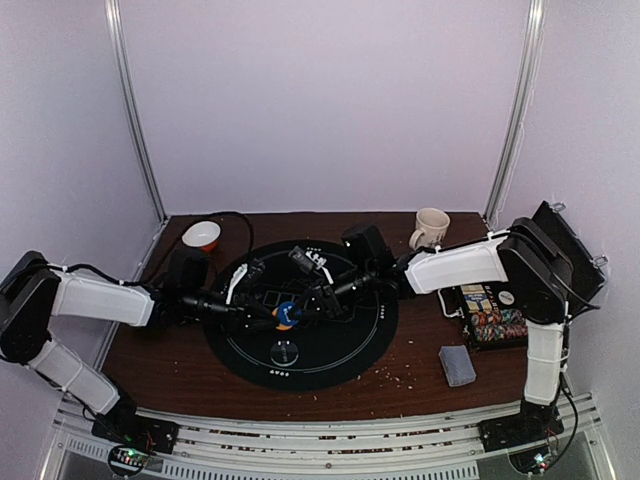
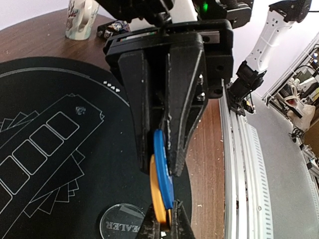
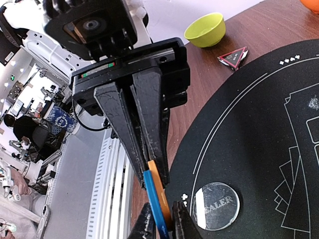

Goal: Distribute texas hold em gaming equipment
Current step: Pick up the big blind button.

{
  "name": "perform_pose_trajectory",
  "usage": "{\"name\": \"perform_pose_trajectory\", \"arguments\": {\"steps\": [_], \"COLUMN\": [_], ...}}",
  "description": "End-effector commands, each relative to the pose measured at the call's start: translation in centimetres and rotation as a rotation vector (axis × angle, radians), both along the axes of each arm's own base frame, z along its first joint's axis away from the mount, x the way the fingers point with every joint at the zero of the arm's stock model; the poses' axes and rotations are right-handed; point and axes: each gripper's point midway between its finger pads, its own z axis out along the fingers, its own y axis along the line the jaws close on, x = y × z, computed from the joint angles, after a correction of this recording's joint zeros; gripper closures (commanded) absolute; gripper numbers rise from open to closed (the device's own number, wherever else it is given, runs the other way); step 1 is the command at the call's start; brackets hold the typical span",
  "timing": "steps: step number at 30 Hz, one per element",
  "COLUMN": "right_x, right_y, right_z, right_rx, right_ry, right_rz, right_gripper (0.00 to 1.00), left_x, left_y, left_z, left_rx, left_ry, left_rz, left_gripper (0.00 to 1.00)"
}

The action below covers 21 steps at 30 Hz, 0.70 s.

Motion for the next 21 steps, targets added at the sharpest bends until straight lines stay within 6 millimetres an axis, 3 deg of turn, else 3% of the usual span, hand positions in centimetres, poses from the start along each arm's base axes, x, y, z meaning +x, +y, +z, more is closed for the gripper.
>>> {"name": "perform_pose_trajectory", "arguments": {"steps": [1,5,12,15,19,21], "right_x": [2.6,3.4,6.2,7.2,7.3,7.2], "right_y": [-0.4,0.0,0.0,-0.6,-1.2,-1.4], "right_z": [-2.6,-5.6,-8.5,-10.0,-11.5,-12.3], "right_rx": [-0.052,-0.093,-0.102,-0.122,-0.147,-0.162], "right_ry": [0.066,0.097,0.129,0.146,0.171,0.178], "right_rz": [-0.101,-0.112,-0.150,-0.175,-0.178,-0.178], "right_gripper": [0.90,0.85,0.79,0.79,0.87,0.85], "left_x": [2.4,4.7,6.5,6.7,6.4,6.3], "left_y": [-0.8,-1.6,-2.5,-2.9,-3.0,-2.9], "left_z": [0.0,-2.4,-5.3,-6.9,-8.5,-8.9], "left_rx": [0.024,0.096,0.154,0.183,0.209,0.219], "left_ry": [-0.068,-0.030,-0.066,-0.030,-0.001,0.003], "left_rz": [0.035,0.072,0.043,0.003,-0.033,-0.038], "left_gripper": [1.00,1.00,1.00,1.00,1.00,0.99]}}
